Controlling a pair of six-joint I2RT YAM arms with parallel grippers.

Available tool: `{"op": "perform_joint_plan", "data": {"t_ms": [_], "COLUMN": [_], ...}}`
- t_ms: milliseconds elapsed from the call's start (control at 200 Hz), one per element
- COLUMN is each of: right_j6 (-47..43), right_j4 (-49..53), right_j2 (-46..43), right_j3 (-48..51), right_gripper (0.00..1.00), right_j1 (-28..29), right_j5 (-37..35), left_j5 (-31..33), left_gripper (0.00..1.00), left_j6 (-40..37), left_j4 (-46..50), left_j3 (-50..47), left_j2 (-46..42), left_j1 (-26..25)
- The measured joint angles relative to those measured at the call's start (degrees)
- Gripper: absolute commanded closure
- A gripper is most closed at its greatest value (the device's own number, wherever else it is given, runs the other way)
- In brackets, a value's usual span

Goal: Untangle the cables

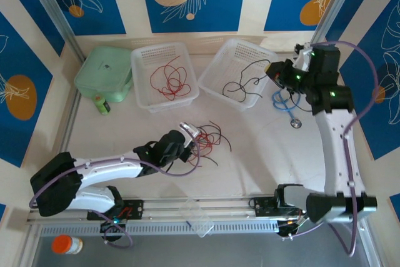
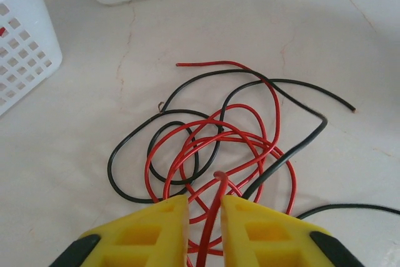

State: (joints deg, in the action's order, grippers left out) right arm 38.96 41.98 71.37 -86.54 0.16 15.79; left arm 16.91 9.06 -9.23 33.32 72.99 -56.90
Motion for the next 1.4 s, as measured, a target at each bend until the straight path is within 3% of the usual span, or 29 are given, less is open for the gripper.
{"op": "perform_joint_plan", "data": {"t_ms": [290, 685, 765, 895, 975, 1256, 1401], "right_j6": [-3.5, -5.6, -5.9, -6.8, -8.7, -12.5, -13.1], "right_j4": [-5.7, -4.5, -3.2, -0.1, 1.4, 4.0, 3.6], "right_j2": [22.4, 49.5, 52.8, 57.5, 58.6, 52.9, 42.5], "right_j3": [-8.9, -23.4, -26.5, -31.7, -32.8, -29.8, -23.7], "right_gripper": [1.00, 1.00, 0.83, 0.43, 0.26, 0.00, 0.01], "right_j1": [3.3, 5.4, 6.0, 7.0, 7.7, 12.0, 13.0], "right_j5": [-5.6, -9.9, -11.4, -14.8, -17.4, -26.1, -27.7], "left_j5": [0.1, 1.6, 1.5, 0.4, -0.6, -3.4, -3.9], "left_gripper": [0.69, 0.58, 0.55, 0.51, 0.49, 0.46, 0.44], "left_j6": [1.4, 4.0, 4.5, 5.3, 5.7, 6.0, 6.0], "left_j4": [6.8, 19.4, 21.9, 25.7, 27.1, 28.2, 27.6], "left_j3": [0.4, 3.8, 4.9, 6.8, 8.0, 9.4, 9.4], "left_j2": [-8.0, -17.0, -17.0, -15.6, -13.6, -6.2, -4.4], "left_j1": [0.0, 0.0, 0.0, 0.0, 0.0, 0.0, 0.0]}}
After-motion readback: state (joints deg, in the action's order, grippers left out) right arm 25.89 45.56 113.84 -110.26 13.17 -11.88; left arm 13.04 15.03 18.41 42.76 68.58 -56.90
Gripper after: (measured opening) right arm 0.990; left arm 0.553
